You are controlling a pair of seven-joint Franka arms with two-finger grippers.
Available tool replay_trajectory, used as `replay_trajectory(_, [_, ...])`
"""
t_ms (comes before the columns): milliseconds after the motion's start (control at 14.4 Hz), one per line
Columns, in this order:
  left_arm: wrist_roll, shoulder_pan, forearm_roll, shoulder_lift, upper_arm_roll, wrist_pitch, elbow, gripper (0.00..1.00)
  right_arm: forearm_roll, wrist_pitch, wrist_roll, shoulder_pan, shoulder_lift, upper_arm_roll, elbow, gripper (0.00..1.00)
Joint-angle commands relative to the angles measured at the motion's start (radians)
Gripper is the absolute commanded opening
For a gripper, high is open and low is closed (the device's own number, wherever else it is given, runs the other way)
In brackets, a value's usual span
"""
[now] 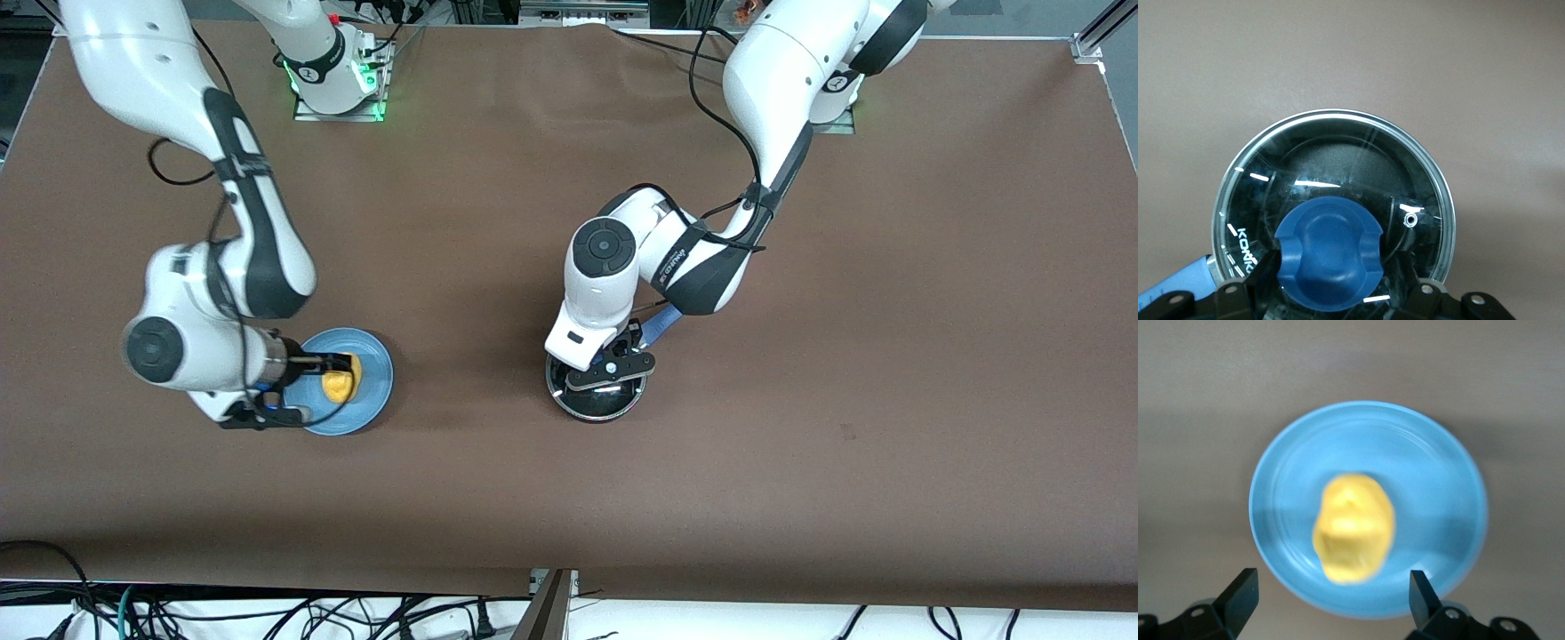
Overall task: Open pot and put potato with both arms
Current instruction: 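Grasp the yellow potato on the blue plate with the right gripper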
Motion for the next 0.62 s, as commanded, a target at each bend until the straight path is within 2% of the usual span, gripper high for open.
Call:
replay_trajectory(0, [0.019,-0.011,0.032,0.011,0.01,-0.001,0.022,0.65,-0.027,0.029,0.014,0.004,0.045,-0.008,0.025,1.0])
replay_trajectory(139, [0.019,-0.009,0.032,0.009,0.01,-0.001,0.022,0.57,-0.041,0.054,0.015,0.003,0.065,-0.009,0.025,1.0])
replay_trajectory(347, [0.029,-0.006,0.03,0.005,0.01,-0.01,0.024,0.53,-0.035,0.071,0.015,-0.02,0.119,-0.009,0.017,0.99])
replay_trajectory(416, [0.039,-0.001,0.029,-0.011,0.01,-0.024,0.025,0.53,-0.027,0.069,0.021,-0.023,0.124,-0.009,0.017,0.95])
replay_trajectory(554, [0.049,0.002,0.027,-0.028,0.012,-0.079,0.041,0.54,-0.02,0.068,0.032,-0.022,0.125,-0.008,0.019,0.7])
